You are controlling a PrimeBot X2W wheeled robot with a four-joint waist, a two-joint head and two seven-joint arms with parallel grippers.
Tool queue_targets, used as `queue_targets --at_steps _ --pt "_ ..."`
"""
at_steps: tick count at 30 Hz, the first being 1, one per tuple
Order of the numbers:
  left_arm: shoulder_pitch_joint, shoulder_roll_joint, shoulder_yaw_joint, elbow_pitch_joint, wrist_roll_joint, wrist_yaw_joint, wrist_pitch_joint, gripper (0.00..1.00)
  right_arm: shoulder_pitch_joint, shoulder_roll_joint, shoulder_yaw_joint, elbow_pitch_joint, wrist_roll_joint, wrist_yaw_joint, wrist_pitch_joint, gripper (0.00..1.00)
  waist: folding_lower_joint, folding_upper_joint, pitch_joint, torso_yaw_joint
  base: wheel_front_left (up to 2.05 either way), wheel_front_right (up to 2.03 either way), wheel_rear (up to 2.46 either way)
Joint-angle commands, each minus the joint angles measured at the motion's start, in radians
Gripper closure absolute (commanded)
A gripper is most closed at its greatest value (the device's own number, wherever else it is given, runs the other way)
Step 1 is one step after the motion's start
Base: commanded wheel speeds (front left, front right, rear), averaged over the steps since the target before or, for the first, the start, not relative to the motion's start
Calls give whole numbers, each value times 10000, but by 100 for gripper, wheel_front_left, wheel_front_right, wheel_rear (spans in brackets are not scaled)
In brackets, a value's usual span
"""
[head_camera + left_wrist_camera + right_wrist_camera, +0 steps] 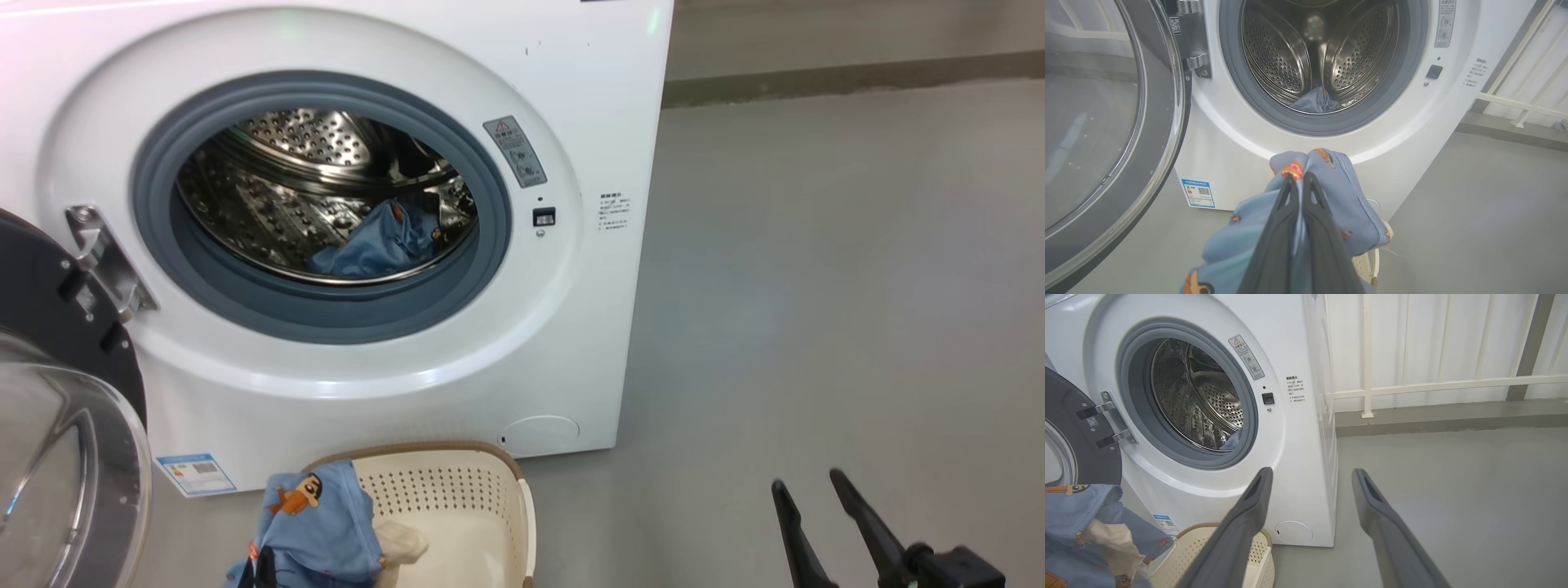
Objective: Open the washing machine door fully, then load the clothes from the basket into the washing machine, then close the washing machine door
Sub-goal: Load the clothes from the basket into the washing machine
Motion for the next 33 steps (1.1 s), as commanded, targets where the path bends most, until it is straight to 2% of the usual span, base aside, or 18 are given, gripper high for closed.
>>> queue_targets --at_steps 1,14,33 --pt "-214 100 367 -379 134 61 -136 100 -56 -152 187 -191 37 62 -48 0 0 0 -95 43 0 0 0" --pt "225 180 492 -1095 278 181 -137 100 236 -236 55 -23 7 62 -48 0 0 0 -257 -14 0 0 0" --pt "284 299 482 -1344 206 188 -137 100 150 -171 148 -12 -8 62 -48 0 0 0 -133 -111 0 0 0"
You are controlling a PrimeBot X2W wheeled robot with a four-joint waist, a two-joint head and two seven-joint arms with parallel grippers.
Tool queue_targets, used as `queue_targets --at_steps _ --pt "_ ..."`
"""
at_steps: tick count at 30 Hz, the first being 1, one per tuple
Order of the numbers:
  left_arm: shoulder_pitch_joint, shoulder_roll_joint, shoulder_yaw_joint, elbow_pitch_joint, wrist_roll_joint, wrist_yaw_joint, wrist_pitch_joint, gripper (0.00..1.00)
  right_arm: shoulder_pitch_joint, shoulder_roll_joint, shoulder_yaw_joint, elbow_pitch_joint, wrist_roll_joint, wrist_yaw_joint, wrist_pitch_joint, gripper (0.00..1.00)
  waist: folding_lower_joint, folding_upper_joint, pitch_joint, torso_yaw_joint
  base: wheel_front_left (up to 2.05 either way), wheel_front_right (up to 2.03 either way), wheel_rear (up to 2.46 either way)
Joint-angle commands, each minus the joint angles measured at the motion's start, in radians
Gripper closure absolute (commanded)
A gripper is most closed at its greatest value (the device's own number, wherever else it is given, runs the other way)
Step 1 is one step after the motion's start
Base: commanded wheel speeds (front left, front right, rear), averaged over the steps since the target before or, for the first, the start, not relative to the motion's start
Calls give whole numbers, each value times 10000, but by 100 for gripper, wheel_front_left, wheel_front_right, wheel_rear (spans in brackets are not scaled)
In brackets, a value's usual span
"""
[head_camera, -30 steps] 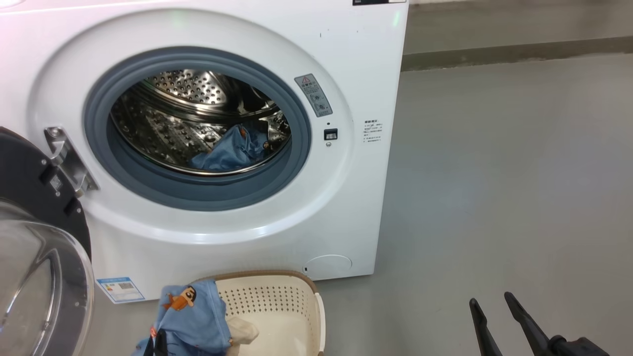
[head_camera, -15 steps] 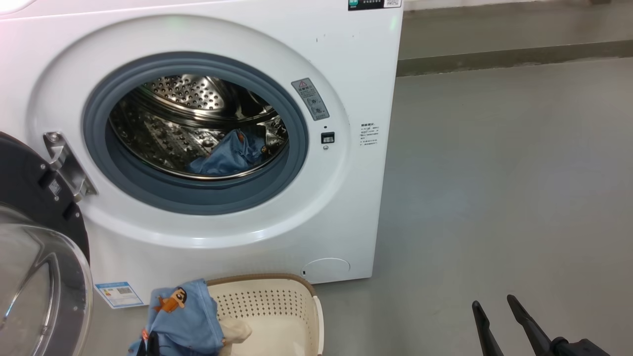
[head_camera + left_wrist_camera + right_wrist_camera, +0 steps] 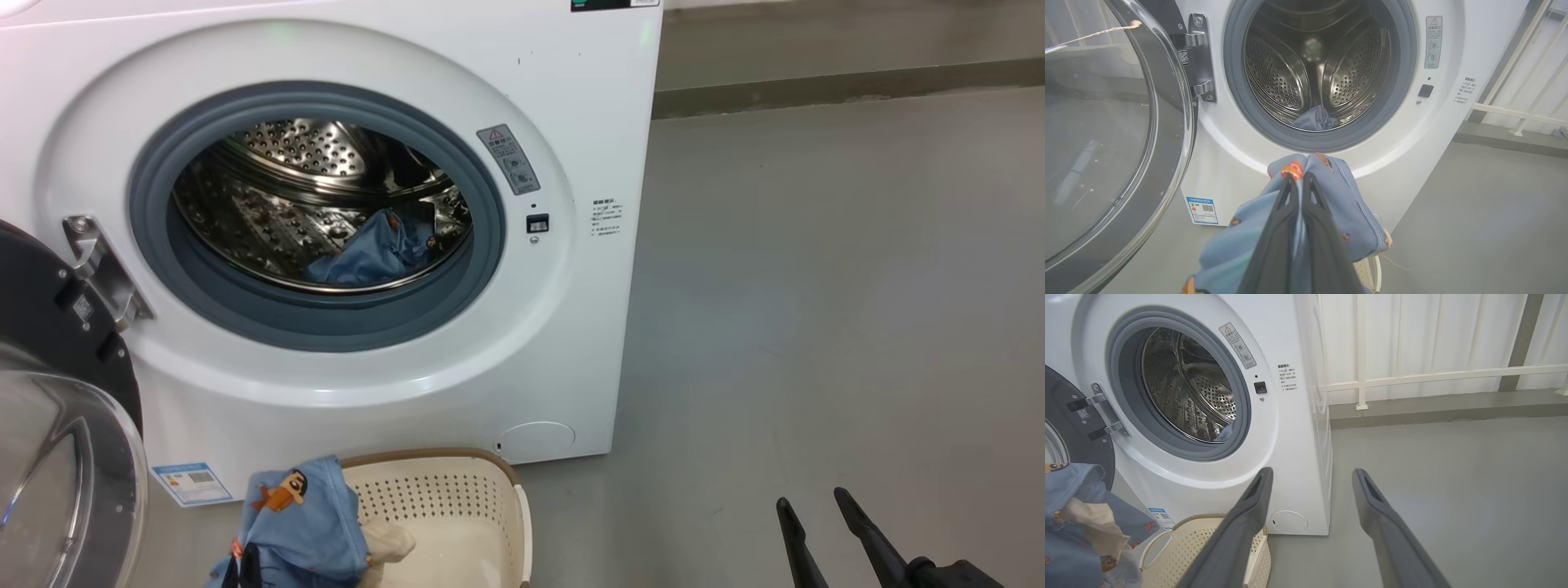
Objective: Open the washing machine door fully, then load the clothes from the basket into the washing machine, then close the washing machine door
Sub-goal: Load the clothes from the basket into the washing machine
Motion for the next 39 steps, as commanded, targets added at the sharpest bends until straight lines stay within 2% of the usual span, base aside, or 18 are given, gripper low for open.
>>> queue_targets --at_steps 1,11,22,27,39 --pt "-175 121 350 -339 -13 83 -135 100 -229 -126 241 -224 -6 62 -48 0 0 0 31 -20 0 0 0" --pt "-419 145 224 -402 -5 49 -114 100 -293 -20 317 -245 -26 62 -48 0 0 0 194 -169 0 0 0" --pt "-1284 134 301 -64 -9 79 -105 100 -542 119 522 -226 -27 62 -48 0 0 0 629 -955 0 0 0" --pt "-2190 467 420 252 96 64 109 100 -681 259 623 -242 -34 62 -48 0 0 0 1031 -1464 0 0 0" --pt "-5206 1926 1395 1303 80 6 754 100 -1396 516 853 -325 65 62 -48 0 0 0 2588 -2667 0 0 0"
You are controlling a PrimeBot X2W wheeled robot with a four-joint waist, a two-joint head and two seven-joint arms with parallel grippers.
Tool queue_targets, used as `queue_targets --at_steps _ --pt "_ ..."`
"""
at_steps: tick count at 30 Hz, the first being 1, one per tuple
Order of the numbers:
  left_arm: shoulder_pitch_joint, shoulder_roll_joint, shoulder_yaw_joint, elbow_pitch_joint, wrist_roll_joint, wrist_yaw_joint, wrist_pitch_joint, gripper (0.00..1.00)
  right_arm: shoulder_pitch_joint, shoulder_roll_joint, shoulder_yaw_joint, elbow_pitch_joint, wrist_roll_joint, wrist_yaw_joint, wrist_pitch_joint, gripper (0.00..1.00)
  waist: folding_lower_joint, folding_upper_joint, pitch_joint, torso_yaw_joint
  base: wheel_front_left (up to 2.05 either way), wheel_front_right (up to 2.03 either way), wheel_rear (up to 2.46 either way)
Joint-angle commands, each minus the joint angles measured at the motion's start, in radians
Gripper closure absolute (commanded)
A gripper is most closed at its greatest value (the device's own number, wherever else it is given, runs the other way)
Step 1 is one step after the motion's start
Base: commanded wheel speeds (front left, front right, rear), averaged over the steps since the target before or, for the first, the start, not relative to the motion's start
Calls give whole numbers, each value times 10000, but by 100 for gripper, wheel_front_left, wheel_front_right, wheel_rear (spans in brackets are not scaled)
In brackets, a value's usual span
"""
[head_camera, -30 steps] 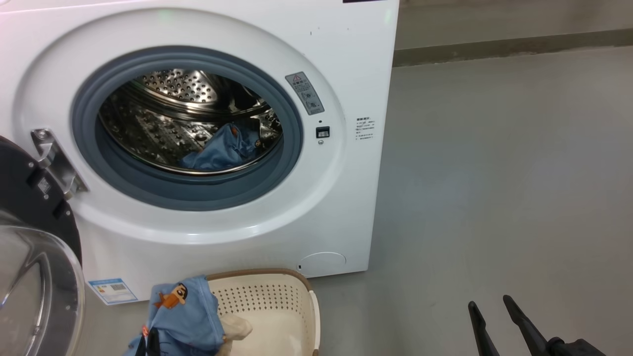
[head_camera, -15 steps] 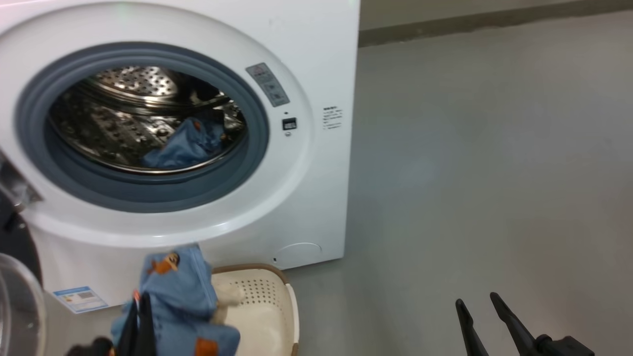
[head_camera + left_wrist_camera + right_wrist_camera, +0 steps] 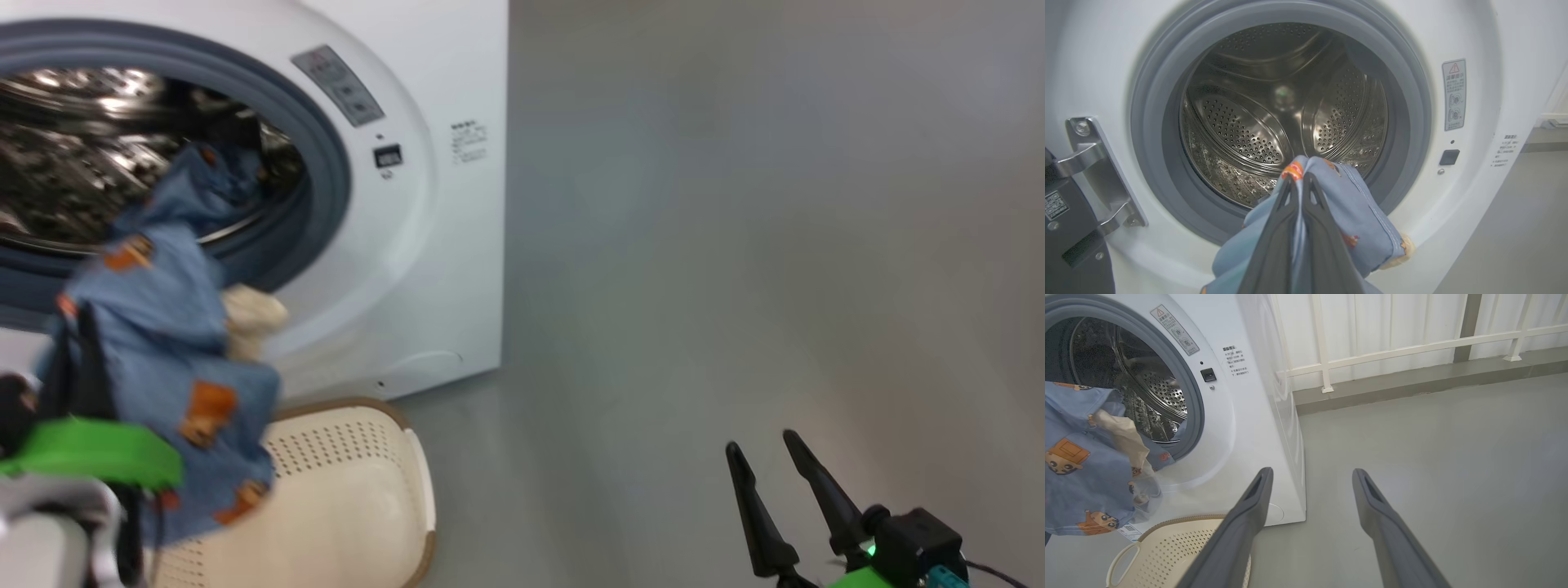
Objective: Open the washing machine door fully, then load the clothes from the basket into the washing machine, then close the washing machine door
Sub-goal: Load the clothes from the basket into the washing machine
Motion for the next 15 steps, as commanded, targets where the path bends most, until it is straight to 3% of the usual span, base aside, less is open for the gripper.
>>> queue_targets --at_steps 1,15 --pt "-848 515 496 -5 69 -8 31 100 -451 -17 349 -283 114 62 -48 0 0 0 811 -660 0 0 0" --pt "-4726 1872 483 2753 696 -205 -96 100 -1356 -10 1016 -452 746 62 -48 0 0 0 3071 -1245 0 0 0"
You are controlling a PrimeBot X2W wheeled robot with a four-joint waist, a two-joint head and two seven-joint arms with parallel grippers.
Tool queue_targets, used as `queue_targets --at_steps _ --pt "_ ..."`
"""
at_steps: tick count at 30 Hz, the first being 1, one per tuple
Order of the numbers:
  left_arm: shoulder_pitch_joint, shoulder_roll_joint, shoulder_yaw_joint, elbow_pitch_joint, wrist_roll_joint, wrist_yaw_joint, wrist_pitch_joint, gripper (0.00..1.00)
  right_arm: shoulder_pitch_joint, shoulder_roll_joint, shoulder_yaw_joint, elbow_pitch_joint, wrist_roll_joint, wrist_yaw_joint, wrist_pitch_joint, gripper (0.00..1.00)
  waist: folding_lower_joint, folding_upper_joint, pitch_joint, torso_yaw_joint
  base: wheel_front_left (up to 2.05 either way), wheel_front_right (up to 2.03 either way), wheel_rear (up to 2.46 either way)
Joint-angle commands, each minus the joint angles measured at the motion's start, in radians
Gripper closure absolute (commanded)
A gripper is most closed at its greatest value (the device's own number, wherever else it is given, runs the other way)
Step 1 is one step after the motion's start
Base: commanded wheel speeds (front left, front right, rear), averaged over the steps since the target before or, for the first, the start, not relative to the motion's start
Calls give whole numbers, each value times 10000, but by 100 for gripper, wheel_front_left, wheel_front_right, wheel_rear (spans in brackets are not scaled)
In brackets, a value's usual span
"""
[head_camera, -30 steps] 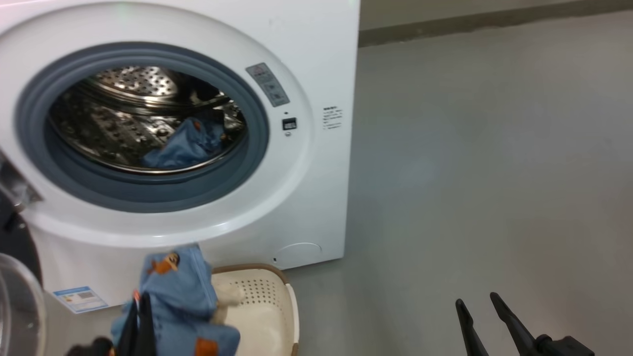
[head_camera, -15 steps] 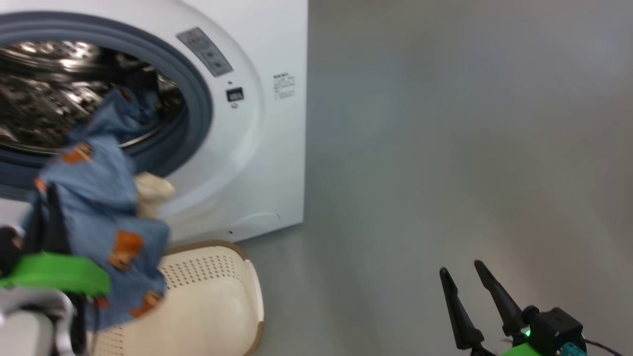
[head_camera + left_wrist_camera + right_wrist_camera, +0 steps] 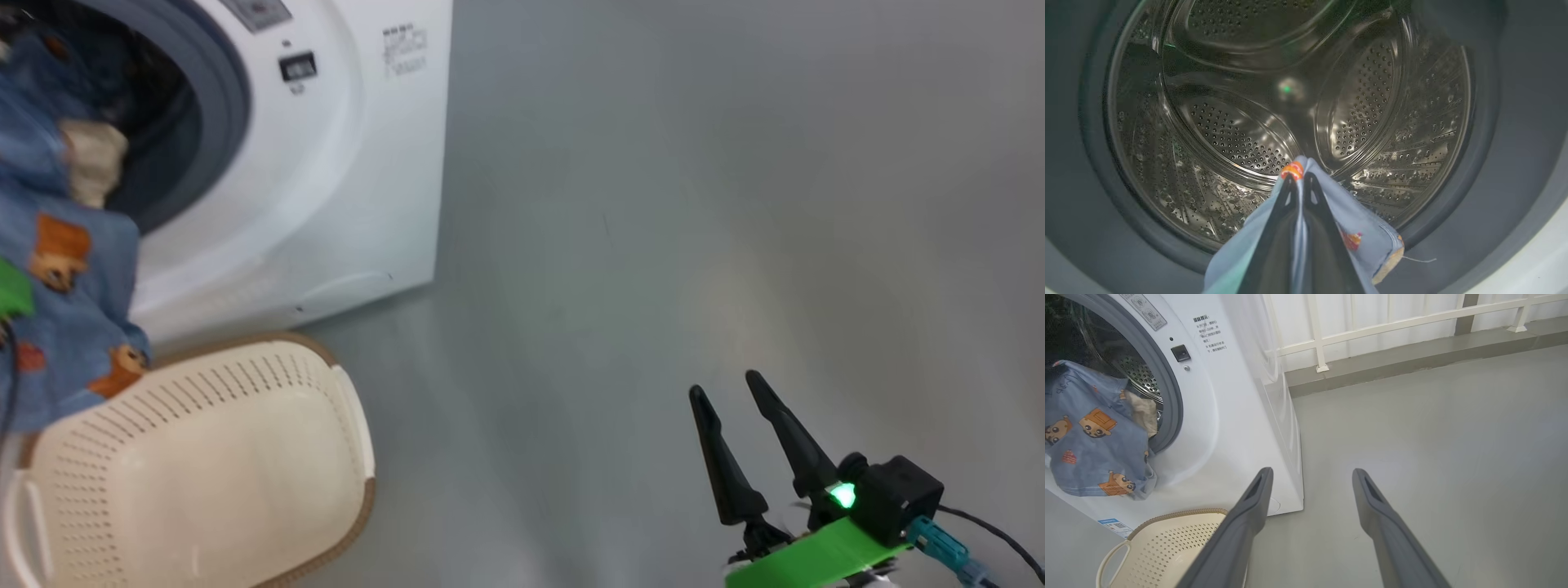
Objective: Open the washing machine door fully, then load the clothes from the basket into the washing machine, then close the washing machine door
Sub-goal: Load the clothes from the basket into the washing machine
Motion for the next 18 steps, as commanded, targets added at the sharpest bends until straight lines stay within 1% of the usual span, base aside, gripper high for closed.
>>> queue_targets --at_steps 1,2,9,18 --pt "-780 637 251 118 161 -77 -113 100 -298 -37 335 -267 79 62 -48 0 0 0 1042 -379 0 0 0" --pt "-780 637 251 118 161 -77 -113 100 -298 -37 335 -267 79 62 -48 0 0 0 1042 -379 0 0 0" --pt "-2496 1096 -111 1691 701 -107 -311 100 -757 -36 686 -455 243 62 -48 0 0 0 2026 -522 0 0 0" --pt "-4513 1497 -370 3191 971 -308 -489 100 -1089 -36 1126 -536 278 62 -48 0 0 0 2888 -733 0 0 0"
